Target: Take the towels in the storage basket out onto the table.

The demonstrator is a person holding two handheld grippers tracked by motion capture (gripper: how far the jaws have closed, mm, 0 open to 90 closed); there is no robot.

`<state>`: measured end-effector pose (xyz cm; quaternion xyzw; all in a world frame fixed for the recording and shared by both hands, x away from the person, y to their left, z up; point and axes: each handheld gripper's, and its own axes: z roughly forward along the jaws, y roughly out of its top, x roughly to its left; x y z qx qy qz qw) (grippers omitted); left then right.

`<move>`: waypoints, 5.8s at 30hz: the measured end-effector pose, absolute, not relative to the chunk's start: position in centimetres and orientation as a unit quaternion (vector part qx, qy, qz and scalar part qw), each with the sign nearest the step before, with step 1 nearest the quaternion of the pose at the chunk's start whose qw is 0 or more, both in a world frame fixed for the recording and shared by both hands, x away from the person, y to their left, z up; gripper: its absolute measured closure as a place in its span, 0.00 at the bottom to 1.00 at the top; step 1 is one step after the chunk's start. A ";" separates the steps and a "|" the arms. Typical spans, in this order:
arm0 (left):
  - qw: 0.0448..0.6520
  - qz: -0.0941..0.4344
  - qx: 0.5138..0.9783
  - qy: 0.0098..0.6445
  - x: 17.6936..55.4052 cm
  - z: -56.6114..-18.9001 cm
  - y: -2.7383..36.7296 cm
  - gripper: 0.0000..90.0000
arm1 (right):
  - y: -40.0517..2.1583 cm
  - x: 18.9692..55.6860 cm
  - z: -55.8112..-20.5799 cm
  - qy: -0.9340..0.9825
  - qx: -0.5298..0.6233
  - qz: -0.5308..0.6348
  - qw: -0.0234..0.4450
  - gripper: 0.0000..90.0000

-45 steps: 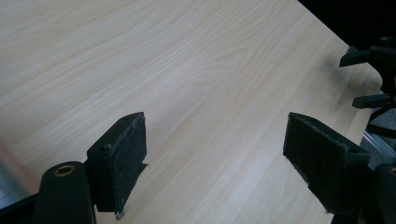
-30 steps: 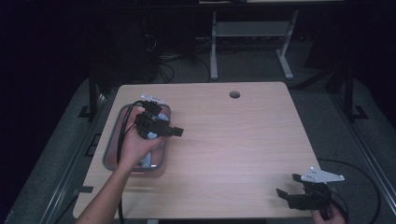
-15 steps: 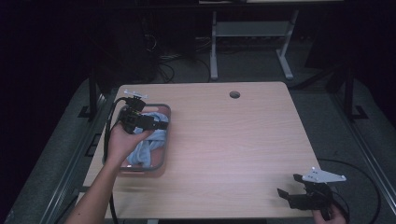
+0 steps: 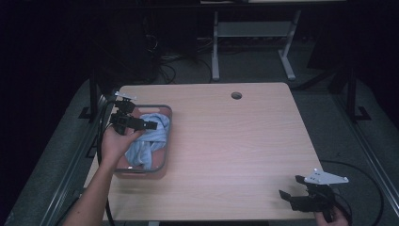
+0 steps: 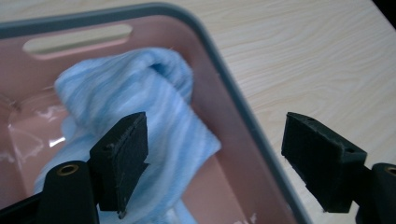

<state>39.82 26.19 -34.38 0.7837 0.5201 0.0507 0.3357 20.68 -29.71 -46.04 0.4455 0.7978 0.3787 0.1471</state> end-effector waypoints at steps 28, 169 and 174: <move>0.238 0.047 0.779 0.578 42.1 -38.4 26.6 0.31 | -29.6 20.6 -46.0 0.798 0.441 0.383 0.150 0.16; 0.419 0.073 0.736 0.527 34.9 -25.3 30.1 0.79 | -29.0 21.4 -45.9 0.800 0.434 0.383 0.159 0.16; 0.416 0.077 0.740 0.522 34.9 -24.5 29.5 0.79 | -29.0 21.4 -45.9 0.798 0.437 0.383 0.158 0.16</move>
